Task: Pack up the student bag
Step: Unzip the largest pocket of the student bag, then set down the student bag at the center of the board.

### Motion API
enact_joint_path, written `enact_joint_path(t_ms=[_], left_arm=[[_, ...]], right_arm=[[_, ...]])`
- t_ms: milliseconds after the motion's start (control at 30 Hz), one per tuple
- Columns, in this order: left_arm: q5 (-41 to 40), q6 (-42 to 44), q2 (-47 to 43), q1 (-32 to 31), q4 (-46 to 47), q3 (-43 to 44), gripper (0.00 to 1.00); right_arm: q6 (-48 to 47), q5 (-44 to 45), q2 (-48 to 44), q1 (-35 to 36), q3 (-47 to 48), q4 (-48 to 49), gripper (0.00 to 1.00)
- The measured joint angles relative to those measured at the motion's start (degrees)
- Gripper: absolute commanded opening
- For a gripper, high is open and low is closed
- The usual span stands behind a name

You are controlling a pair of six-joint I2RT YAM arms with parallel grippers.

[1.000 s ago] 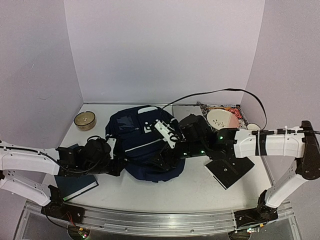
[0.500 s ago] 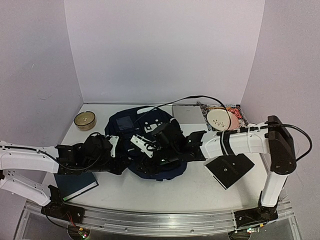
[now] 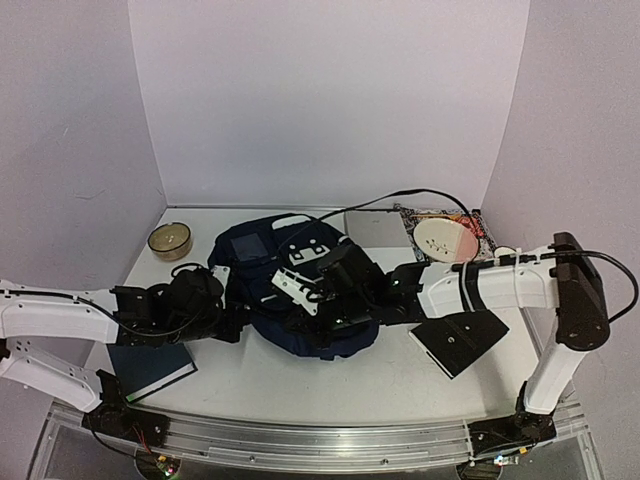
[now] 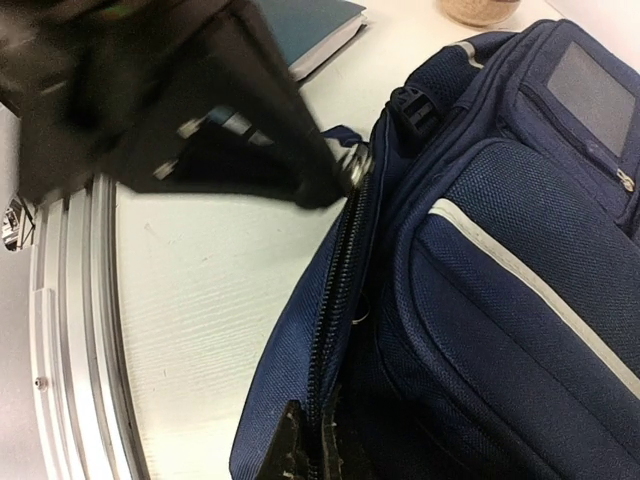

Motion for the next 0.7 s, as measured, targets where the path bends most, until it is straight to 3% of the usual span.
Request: enact_joint_path(t_ms=[200,433,533,633,700], left_arm=[[-3.8,-0.8,1.9,7.3,-2.4,0.0,0.01],[-8.7,-2.7,3.8,8.6,-2.6,-1.4,0.04],[-10.0,-3.8,4.0,8.8,-2.6,-2.9,0.11],[-11.2,-4.3,4.0,9.0,-2.9,-4.1,0.21],[-12.4,-4.5,3.6,9.3,-3.3,-4.4,0.3]], right_arm=[[-0.8,-0.6,-1.9,0.0,-1.7,-0.1,0.0],[-1.6,-3.1,-0.6,0.0,-0.8,-0.5,0.01],[-1.6,-4.4,2.1,0.0,1.4,-0.9,0.11],[-1.3,-5.2,4.3,0.1,3.1,-1.3,0.35],[-0.5,-5.3,4.6,0.2,4.1,-1.8,0.43]])
